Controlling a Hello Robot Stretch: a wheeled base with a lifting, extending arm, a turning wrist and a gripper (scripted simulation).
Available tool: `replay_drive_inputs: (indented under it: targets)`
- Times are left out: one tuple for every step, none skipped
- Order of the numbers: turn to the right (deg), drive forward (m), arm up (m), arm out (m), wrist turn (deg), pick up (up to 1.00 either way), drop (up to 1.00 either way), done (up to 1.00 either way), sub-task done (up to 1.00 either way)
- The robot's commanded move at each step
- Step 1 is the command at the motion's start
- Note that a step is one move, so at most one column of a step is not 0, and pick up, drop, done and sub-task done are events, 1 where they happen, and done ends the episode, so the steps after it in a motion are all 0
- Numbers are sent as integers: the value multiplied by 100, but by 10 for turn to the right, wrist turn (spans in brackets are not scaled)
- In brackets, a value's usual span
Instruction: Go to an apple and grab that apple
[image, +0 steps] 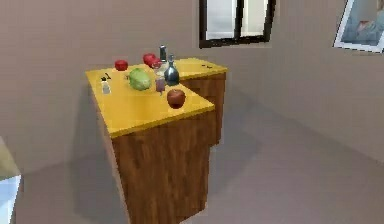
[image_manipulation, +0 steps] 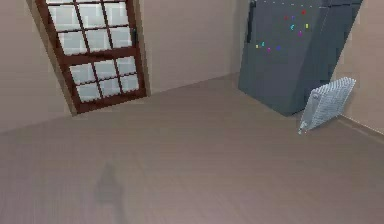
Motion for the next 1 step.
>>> replay_drive_inputs:
  targets:
    - [120, 0, 0, 0, 0, 0, 0, 0, 0]
